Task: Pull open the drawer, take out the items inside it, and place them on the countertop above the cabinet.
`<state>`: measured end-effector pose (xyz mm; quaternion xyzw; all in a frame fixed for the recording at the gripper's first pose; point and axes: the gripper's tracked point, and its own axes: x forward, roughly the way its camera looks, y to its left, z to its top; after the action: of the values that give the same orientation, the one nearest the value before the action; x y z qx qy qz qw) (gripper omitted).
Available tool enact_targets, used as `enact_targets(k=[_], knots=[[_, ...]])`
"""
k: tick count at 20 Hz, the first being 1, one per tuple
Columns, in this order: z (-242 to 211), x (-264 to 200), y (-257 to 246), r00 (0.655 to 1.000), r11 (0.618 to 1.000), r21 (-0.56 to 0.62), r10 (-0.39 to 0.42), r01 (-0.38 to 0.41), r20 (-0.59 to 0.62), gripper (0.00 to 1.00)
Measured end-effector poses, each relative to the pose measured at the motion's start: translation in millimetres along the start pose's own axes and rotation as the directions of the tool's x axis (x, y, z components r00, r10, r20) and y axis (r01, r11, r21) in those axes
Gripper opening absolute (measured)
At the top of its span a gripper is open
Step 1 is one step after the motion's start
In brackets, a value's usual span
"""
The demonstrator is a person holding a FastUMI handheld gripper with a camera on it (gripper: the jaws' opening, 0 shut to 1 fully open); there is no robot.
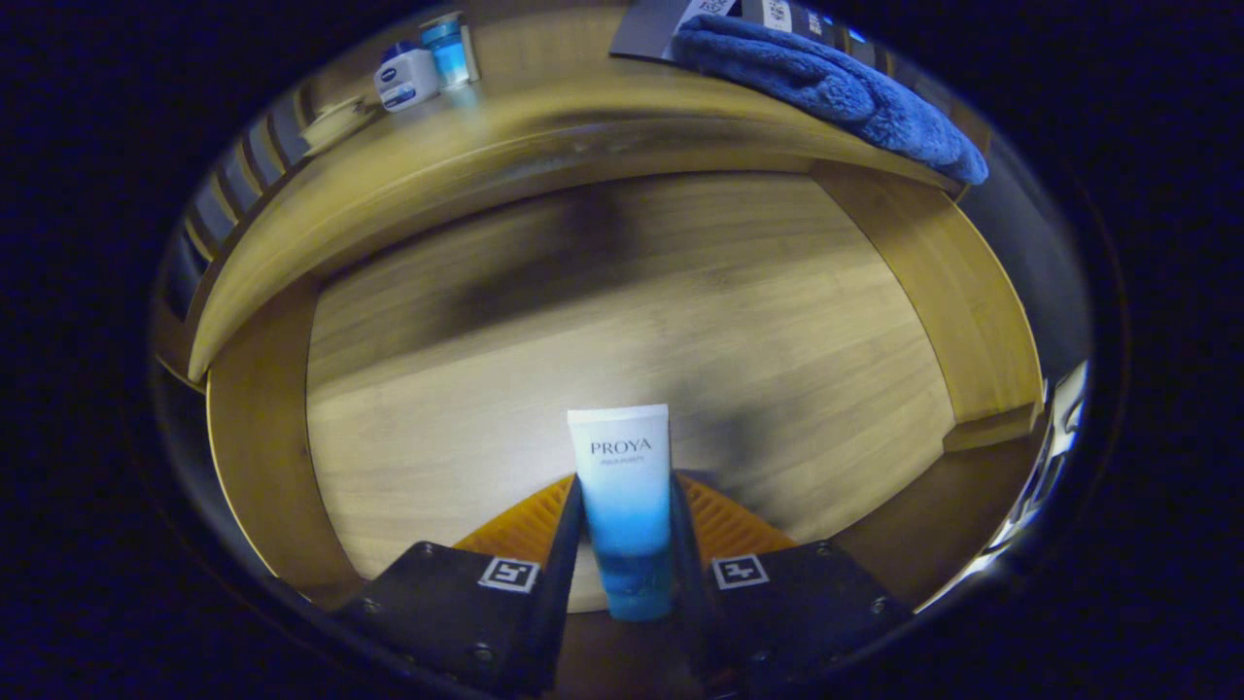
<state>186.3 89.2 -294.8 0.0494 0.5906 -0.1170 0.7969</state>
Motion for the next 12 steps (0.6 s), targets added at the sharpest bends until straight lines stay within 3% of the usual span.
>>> enact_targets(k=[3, 6, 12], knots=[[3, -3, -1, 0.998, 1.000, -0.011, -0.004, 0.005, 0.055, 0.41], [19, -9, 0, 0.986, 1.000, -0.006, 0.025, -0.024, 0.167, 0.41], [61, -52, 18, 0.907, 0.996, -0.032, 0.088, -0.082, 0.412, 0.41]])
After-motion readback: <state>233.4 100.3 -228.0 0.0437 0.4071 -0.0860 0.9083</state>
